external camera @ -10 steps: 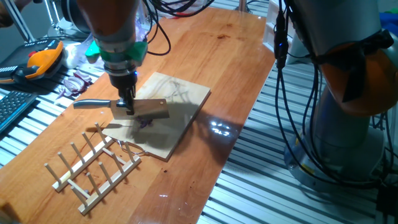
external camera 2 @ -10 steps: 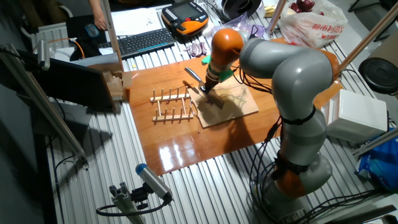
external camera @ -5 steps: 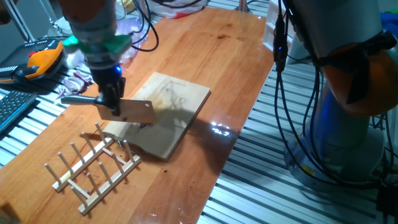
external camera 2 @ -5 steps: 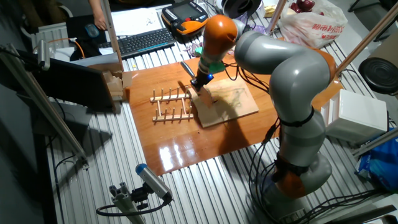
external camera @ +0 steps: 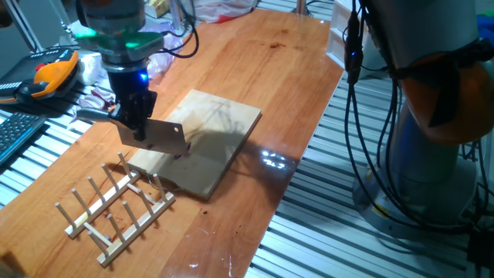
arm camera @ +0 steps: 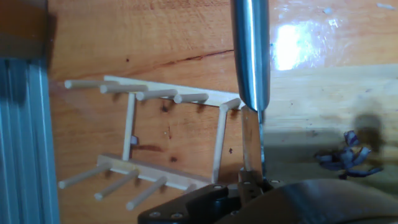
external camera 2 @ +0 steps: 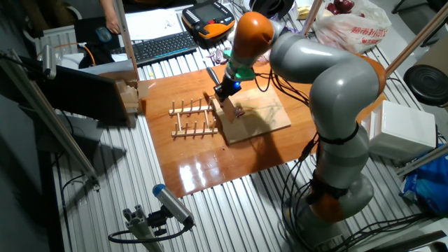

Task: Chop the onions

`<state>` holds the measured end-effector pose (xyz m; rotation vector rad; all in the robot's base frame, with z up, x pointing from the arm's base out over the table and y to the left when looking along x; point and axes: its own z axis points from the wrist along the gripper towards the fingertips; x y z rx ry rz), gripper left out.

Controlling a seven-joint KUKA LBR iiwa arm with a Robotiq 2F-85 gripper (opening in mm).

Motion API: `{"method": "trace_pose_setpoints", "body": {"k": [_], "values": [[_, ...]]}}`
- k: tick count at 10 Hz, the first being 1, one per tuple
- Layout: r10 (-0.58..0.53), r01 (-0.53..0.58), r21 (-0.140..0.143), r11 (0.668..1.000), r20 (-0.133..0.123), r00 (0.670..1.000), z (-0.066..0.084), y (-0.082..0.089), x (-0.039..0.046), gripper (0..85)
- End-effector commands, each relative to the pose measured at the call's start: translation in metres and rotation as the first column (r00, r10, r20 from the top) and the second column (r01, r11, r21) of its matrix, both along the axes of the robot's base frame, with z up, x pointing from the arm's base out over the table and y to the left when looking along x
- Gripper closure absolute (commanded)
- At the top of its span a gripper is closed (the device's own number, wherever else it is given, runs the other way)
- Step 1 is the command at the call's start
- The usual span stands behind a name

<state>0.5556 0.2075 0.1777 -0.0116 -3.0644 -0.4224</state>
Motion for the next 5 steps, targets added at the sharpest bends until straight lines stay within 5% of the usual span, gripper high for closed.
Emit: {"method": "trace_pose_setpoints", "body": {"k": [1, 5], "values": [[-0.007, 0.007, 0.008, 1.0, 0.001, 1.0, 0.0005, 0.0004, -0.0005, 85.0], [0.01, -0.01, 0.001, 1.0, 0.003, 1.0, 0.0024, -0.0068, 0.0045, 85.0]]}}
